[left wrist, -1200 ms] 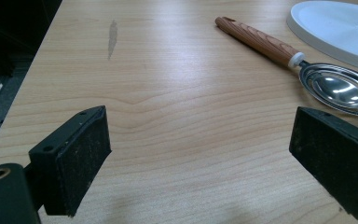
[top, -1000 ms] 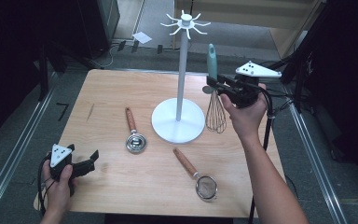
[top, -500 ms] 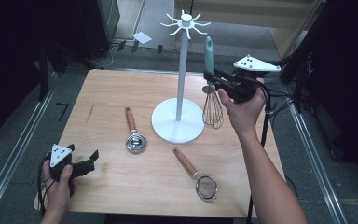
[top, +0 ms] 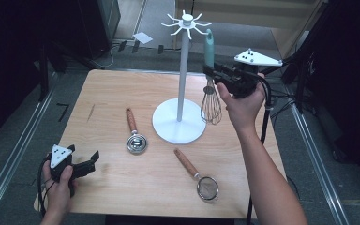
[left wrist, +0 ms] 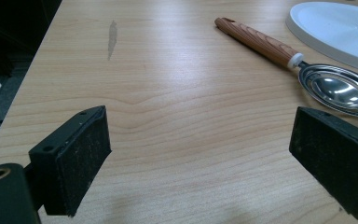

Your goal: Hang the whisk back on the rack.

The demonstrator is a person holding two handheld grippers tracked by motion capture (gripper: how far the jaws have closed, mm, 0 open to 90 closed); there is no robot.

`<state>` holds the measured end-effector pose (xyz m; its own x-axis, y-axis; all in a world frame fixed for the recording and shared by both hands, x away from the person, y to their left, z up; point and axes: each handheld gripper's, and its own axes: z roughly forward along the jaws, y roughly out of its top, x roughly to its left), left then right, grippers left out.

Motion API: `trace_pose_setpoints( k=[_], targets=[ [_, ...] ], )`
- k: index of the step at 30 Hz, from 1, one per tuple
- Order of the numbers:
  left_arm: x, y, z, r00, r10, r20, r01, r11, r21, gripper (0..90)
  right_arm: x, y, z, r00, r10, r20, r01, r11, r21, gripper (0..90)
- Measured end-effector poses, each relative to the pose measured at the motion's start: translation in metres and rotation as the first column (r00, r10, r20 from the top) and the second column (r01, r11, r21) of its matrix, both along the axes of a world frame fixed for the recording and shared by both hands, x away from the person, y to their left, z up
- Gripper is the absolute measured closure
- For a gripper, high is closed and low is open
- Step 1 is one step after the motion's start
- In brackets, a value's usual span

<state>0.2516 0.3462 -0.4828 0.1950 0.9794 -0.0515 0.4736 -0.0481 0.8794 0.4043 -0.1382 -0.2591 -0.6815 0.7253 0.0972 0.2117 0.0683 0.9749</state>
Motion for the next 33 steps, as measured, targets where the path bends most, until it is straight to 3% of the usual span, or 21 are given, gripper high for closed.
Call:
trace_pose_setpoints(
  k=[9, 20, 26, 33],
  targets=[
    [0.0, 0.0, 0.0, 1.0, -0.003, 0.001, 0.003, 1.0, -0.003, 5.8, -0.005, 0.0, 0.003, 0.9998, -0.003, 0.021, 0.002, 0.9995, 0.031, 71.3],
    [0.0, 0.0, 0.0, 1.0, 0.0, 0.0, 0.0, 1.0, 0.002, 5.8, -0.023, -0.007, 0.011, 0.9973, 0.023, 0.07, -0.027, 0.9981, 0.055, 71.3],
    [0.0, 0.0, 0.0, 1.0, 0.0, 0.001, 0.0, 1.0, 0.003, 5.8, -0.028, -0.001, 0.014, 0.9962, 0.049, 0.072, -0.052, 0.9977, 0.043, 71.3],
    [0.0, 0.0, 0.0, 1.0, -0.001, 0.0, 0.001, 1.0, 0.001, 5.9, -0.024, 0.005, 0.012, 0.9964, 0.059, 0.061, -0.061, 0.9978, 0.025, 71.3]
  ],
)
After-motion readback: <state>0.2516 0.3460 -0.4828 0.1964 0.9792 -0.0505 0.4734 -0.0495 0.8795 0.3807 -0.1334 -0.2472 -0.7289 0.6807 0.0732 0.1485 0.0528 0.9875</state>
